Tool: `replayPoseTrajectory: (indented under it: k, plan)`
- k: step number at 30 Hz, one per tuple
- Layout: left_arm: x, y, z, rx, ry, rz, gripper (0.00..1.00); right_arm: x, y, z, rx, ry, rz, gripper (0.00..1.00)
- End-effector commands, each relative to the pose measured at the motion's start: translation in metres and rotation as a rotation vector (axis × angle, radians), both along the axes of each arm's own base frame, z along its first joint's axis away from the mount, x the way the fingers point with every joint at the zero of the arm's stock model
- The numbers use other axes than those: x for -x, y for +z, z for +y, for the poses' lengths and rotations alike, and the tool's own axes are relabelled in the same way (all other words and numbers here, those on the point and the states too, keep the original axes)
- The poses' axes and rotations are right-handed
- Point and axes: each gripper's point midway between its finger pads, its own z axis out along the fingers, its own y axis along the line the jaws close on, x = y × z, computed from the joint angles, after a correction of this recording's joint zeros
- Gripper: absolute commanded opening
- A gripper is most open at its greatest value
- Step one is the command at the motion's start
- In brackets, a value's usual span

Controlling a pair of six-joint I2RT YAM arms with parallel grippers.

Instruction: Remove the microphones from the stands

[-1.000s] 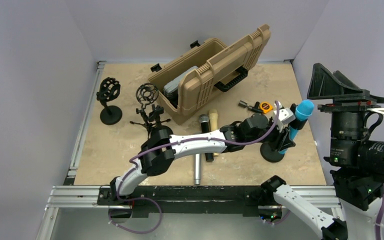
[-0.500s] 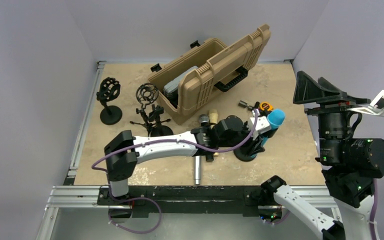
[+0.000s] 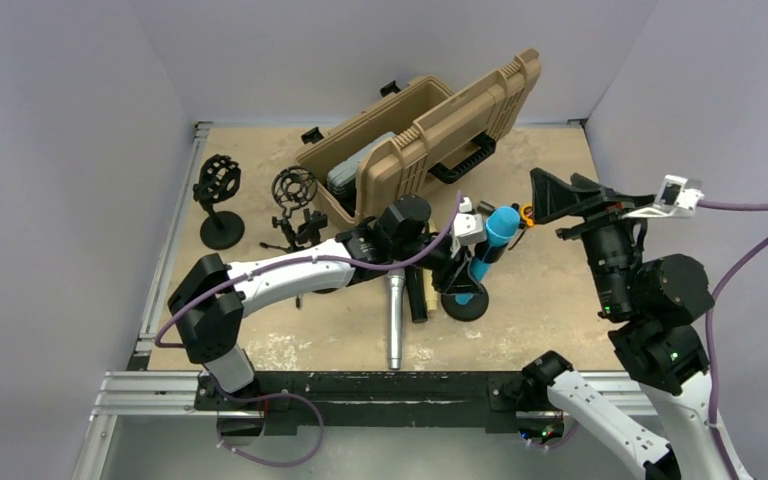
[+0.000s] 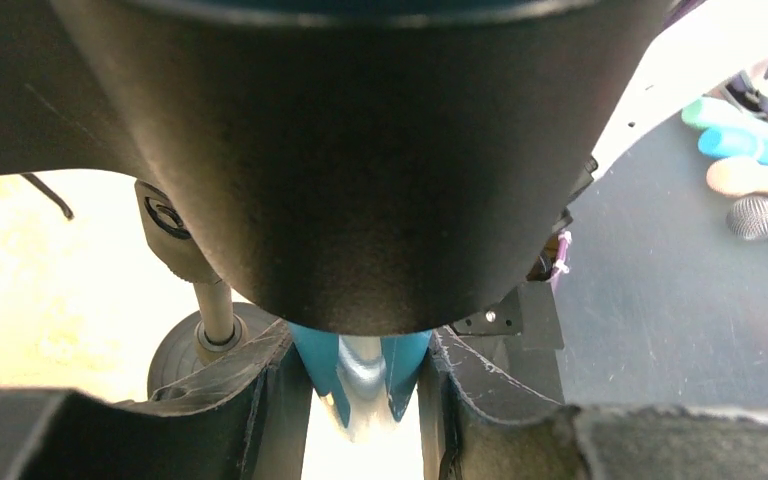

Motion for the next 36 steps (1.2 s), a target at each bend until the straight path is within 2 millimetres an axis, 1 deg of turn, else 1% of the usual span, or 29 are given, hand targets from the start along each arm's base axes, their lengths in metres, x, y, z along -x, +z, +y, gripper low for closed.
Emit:
replayPoseTrajectory:
  k: [1, 4, 6, 7, 11, 15, 19, 24, 28, 31, 32, 33, 34, 36]
  plan:
    - [0.020, -0.003, 0.017, -0.016, -0.124, -0.037, 0.00, 0.006, -0.005, 0.018, -0.004, 0.107, -0.019, 0.90]
    - [0.022, -0.009, 0.021, -0.018, -0.146, -0.022, 0.00, 0.021, 0.002, 0.027, 0.029, 0.186, -0.096, 0.90]
    - [0.023, -0.013, 0.022, -0.025, -0.154, -0.011, 0.08, 0.029, 0.003, 0.037, 0.063, 0.246, -0.136, 0.90]
    - [0.024, -0.014, 0.022, -0.027, -0.155, -0.006, 0.12, 0.029, 0.000, 0.041, 0.078, 0.264, -0.129, 0.90]
    - [0.022, -0.011, 0.021, -0.015, -0.137, -0.007, 0.24, 0.021, -0.015, 0.046, 0.113, 0.273, -0.068, 0.90]
    - [0.016, -0.005, 0.023, -0.006, -0.095, -0.020, 0.38, 0.023, -0.021, 0.048, 0.119, 0.290, -0.057, 0.90]
    - [0.010, 0.002, 0.024, 0.003, -0.051, -0.024, 0.45, 0.019, -0.033, 0.052, 0.133, 0.298, -0.019, 0.90]
    - [0.004, 0.009, 0.026, 0.010, 0.001, -0.028, 0.51, 0.008, -0.058, 0.057, 0.156, 0.299, 0.077, 0.89]
    - [0.004, 0.029, 0.034, 0.072, 0.032, -0.024, 0.56, 0.007, -0.068, 0.056, 0.142, 0.291, 0.121, 0.89]
    - [0.004, 0.051, 0.041, 0.119, 0.065, -0.039, 0.59, 0.003, -0.078, 0.054, 0.127, 0.272, 0.157, 0.89]
    - [0.002, 0.057, 0.043, 0.127, 0.088, -0.043, 0.65, 0.001, -0.080, 0.054, 0.122, 0.266, 0.169, 0.89]
    - [-0.001, 0.063, 0.045, 0.135, 0.116, -0.048, 0.75, 0.000, -0.081, 0.053, 0.106, 0.255, 0.178, 0.88]
    - [-0.006, 0.070, 0.048, 0.147, 0.155, -0.055, 0.80, -0.003, -0.081, 0.050, 0.082, 0.236, 0.186, 0.88]
    - [-0.016, 0.081, 0.052, 0.164, 0.242, -0.059, 0.82, -0.006, -0.077, 0.044, 0.025, 0.193, 0.195, 0.88]
